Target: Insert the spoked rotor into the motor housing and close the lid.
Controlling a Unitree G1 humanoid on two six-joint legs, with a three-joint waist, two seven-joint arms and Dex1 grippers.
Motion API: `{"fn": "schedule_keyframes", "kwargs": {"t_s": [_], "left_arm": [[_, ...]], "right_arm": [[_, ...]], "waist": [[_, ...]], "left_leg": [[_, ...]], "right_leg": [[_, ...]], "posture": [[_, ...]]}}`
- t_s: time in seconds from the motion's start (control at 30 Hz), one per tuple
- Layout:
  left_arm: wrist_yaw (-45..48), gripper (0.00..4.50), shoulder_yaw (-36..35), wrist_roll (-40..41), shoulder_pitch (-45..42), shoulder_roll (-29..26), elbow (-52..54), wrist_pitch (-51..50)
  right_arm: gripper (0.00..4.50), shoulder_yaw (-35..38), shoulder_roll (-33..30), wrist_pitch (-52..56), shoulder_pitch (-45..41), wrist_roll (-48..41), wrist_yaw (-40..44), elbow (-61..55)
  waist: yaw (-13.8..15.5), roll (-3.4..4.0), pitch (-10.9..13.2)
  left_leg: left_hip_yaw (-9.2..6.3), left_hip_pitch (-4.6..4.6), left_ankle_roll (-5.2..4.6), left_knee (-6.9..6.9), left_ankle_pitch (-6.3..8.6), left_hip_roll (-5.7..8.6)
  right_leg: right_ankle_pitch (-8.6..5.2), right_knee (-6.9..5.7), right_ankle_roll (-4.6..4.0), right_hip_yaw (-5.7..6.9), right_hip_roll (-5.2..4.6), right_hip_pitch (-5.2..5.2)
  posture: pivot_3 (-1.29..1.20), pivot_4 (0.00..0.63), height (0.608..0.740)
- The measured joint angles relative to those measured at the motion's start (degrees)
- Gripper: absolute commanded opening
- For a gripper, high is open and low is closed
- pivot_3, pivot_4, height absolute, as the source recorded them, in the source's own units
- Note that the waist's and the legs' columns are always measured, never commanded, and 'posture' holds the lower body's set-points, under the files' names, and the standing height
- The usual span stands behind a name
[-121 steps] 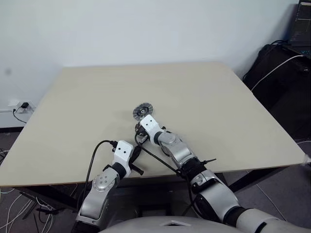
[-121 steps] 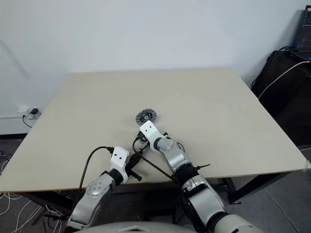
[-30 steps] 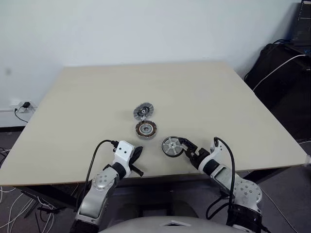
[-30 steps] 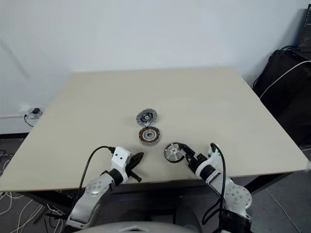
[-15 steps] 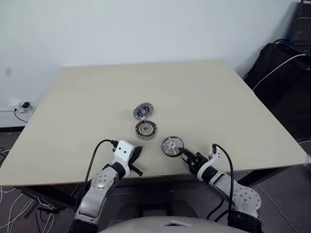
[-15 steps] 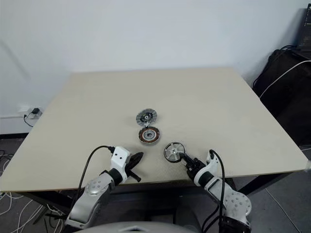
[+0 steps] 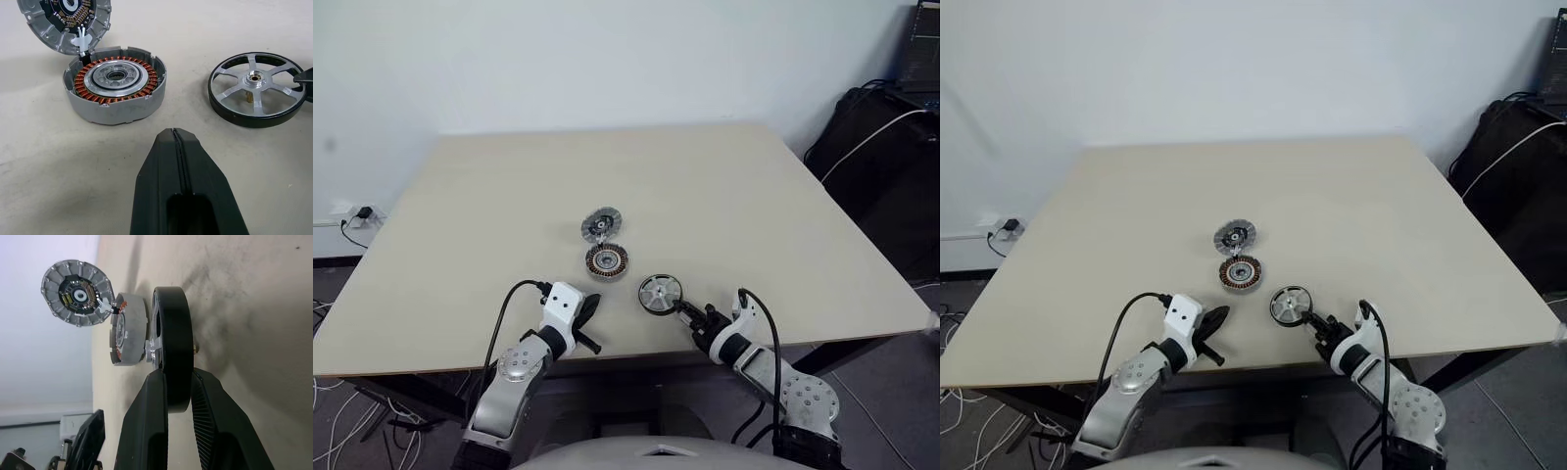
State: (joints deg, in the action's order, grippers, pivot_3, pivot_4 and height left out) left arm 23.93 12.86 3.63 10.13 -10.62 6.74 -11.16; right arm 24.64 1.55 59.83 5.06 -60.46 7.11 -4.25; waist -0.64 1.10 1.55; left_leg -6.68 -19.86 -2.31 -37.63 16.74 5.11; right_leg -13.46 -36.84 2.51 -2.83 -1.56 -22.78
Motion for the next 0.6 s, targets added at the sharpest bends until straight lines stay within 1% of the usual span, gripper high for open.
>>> {"fn": "schedule_keyframes", "kwargs": {"t_s": [0.17,0.3,0.43,0.6], "left_arm": [[-0.01,0.00,0.03,0.01,-0.06,0.05,0.00,-0.03],[-0.05,0.00,-0.06,0.03,-0.07,-0.04,0.00,-0.05],[-0.09,0.00,-0.03,0.04,-0.15,0.01,0.01,-0.06],[-0.21,0.00,-0.05,0.02,-0.09,-0.02,0.05,-0.06]], "right_arm": [[0.36,-0.16,2.57,-2.26,-5.39,-4.25,-0.94,-2.29],[0.36,-1.04,3.10,-4.27,-8.72,-5.31,-1.77,-0.92],[0.36,-3.45,3.12,-6.11,-12.14,-4.34,-2.04,3.20],[0.36,-7.15,3.58,-8.84,-17.83,-0.54,-0.85,10.11]], "waist": [[-0.06,0.08,0.06],[0.01,0.08,0.07],[-0.08,0.12,0.08],[-0.11,0.13,0.08]], "left_leg": [[0.00,-0.08,-0.01,0.01,0.00,0.00],[0.02,-0.08,-0.08,0.02,0.04,0.01],[0.06,-0.08,-0.08,0.04,0.04,0.01],[0.07,-0.05,-0.06,0.04,0.02,0.01]], "right_leg": [[0.01,0.01,0.01,0.00,0.02,-0.07],[0.00,0.04,0.00,0.00,0.01,-0.13],[0.01,0.01,-0.02,-0.04,0.02,-0.11],[0.02,-0.01,-0.03,-0.04,0.04,-0.12]], "posture": [[0.00,0.000,0.740],[0.00,0.000,0.740],[0.00,0.000,0.740],[0.00,0.000,0.740]]}}
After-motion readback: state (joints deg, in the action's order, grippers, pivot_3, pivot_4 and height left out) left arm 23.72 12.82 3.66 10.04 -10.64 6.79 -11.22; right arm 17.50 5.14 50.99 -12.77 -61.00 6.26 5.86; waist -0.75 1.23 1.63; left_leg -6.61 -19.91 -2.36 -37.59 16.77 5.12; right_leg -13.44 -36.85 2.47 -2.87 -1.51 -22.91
